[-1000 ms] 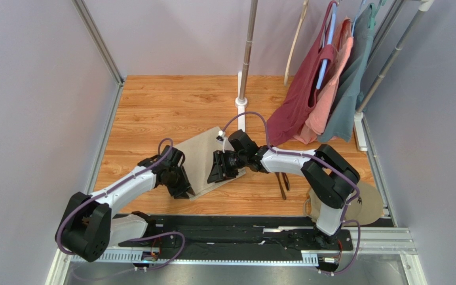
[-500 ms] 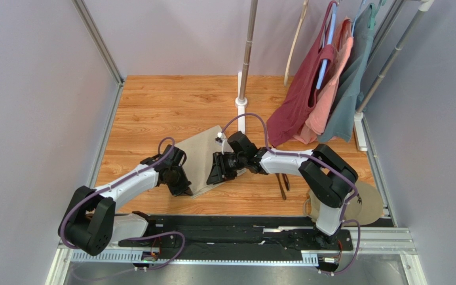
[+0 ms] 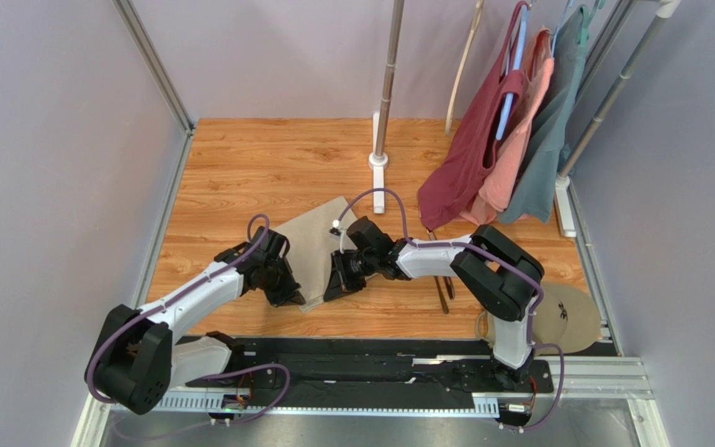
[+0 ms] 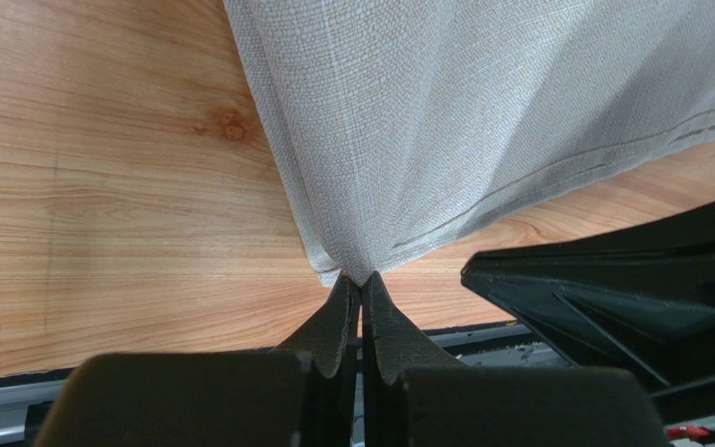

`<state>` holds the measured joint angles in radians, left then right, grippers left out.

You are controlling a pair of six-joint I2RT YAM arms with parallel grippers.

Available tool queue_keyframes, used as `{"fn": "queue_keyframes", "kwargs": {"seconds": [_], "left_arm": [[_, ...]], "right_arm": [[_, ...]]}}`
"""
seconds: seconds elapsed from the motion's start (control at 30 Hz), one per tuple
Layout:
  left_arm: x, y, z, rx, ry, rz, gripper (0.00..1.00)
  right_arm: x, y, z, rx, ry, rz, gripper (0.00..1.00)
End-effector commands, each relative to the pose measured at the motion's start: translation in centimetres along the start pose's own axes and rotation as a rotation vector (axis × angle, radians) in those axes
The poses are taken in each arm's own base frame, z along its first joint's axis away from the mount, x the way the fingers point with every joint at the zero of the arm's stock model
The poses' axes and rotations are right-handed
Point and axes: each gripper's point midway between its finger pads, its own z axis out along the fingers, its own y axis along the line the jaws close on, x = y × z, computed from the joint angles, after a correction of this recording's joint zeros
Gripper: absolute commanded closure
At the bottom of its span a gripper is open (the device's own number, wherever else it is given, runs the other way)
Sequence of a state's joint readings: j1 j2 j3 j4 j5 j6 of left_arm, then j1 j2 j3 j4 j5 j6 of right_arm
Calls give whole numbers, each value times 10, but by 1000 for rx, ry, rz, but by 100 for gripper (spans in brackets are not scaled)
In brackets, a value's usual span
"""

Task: Fold the napkin into a case and place the utensils inside
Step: Smooth out the square-folded napkin at the center of the board.

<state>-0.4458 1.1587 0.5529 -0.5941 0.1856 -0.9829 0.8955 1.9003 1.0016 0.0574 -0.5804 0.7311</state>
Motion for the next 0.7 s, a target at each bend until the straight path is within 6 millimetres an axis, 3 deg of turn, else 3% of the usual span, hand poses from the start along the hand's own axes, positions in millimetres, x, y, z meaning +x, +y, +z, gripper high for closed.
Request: {"fn": "queue_keyframes", "kwargs": {"seconds": [0.0, 0.23, 0.4, 0.67], "left_arm": [[-2, -20, -10, 68, 5, 5, 100], [0, -25, -13, 88, 14, -2, 100], [7, -31, -13, 121, 38, -14, 100], [24, -1, 8, 35, 72, -47, 100]], "right_arm": [[-24, 4, 8, 4, -82, -28, 100], [-23, -10, 22, 53, -95, -12, 100], [-20, -26, 18, 166, -145, 37, 100], [-24, -29, 10, 192, -222, 108, 100]]}}
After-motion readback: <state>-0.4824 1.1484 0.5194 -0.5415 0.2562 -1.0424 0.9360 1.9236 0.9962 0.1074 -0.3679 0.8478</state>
